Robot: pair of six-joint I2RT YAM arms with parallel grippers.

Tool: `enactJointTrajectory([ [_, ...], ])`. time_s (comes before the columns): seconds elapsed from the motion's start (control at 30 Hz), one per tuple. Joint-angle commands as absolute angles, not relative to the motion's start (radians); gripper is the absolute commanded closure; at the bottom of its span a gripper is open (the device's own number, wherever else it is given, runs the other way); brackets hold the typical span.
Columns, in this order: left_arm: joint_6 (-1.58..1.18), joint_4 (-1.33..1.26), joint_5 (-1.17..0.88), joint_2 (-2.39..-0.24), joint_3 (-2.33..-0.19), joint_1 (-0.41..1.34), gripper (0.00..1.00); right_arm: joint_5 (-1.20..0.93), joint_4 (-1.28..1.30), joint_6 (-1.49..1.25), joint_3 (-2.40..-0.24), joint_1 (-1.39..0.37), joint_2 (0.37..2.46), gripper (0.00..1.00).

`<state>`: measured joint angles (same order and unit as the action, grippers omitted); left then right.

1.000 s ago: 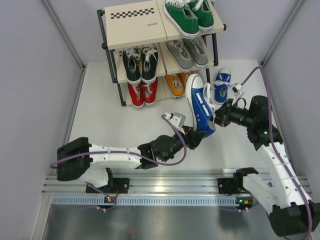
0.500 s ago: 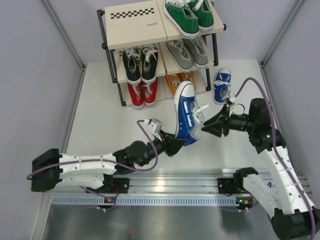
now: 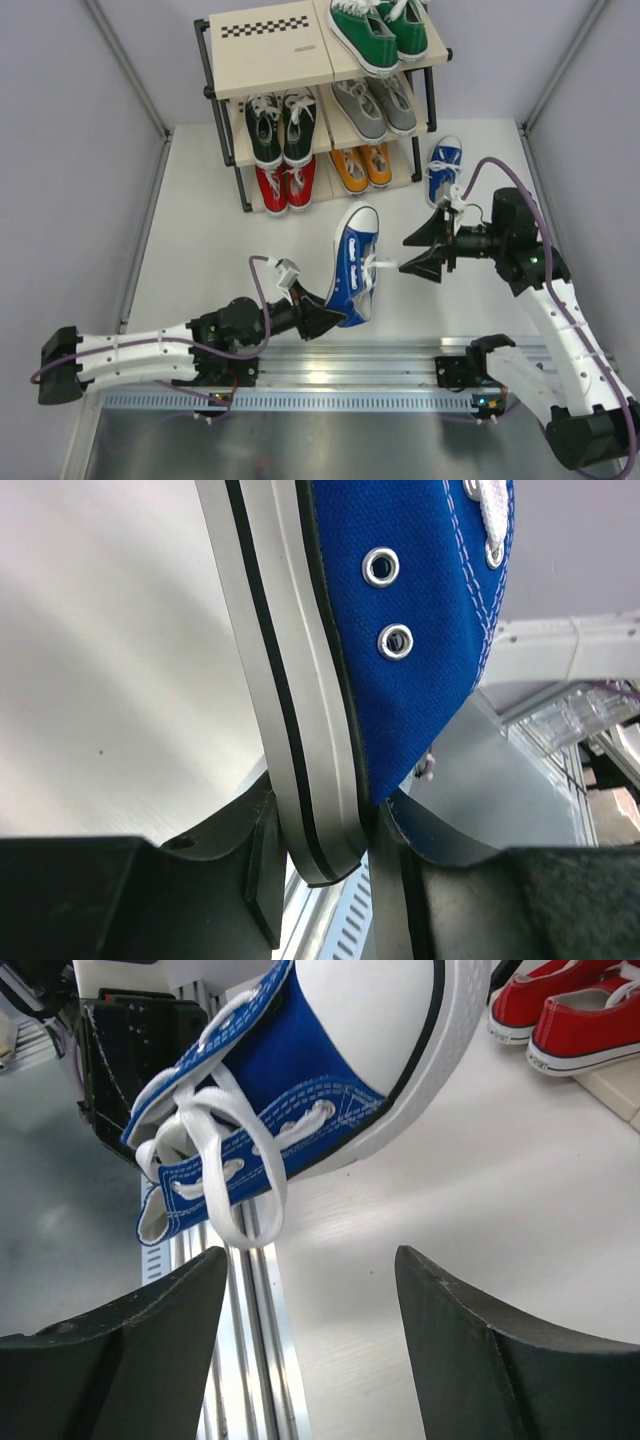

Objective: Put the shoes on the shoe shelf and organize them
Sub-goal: Pick up the shoe at the center of the board.

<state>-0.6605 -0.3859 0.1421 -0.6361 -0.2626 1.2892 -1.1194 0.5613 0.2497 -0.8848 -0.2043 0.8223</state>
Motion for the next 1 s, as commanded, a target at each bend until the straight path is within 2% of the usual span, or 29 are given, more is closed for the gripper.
enactJointTrajectory([
  [0.0,-0.666,-0.474,0.066,-0.617,-0.268,1.29,1.0,-1.112,0.486,0.218,-0.931,-0.264,0.857,0.31],
  [0.17,-0.655,-0.529,0.04,-0.667,-0.275,1.29,1.0,-1.112,0.419,0.115,-0.96,-0.295,0.946,0.27],
  [0.5,-0.646,-0.638,-0.038,-0.798,-0.31,1.29,1.0,-1.124,0.307,0.008,-0.92,-0.291,1.002,0.1],
  [0.77,-0.634,-0.663,-0.104,-0.784,-0.333,1.29,1.0,-1.086,0.324,0.064,-0.877,-0.284,0.993,0.06],
  [0.97,-0.63,-0.663,-0.127,-0.759,-0.339,1.289,1.0,-1.144,0.296,0.043,-0.877,-0.255,1.003,0.03],
])
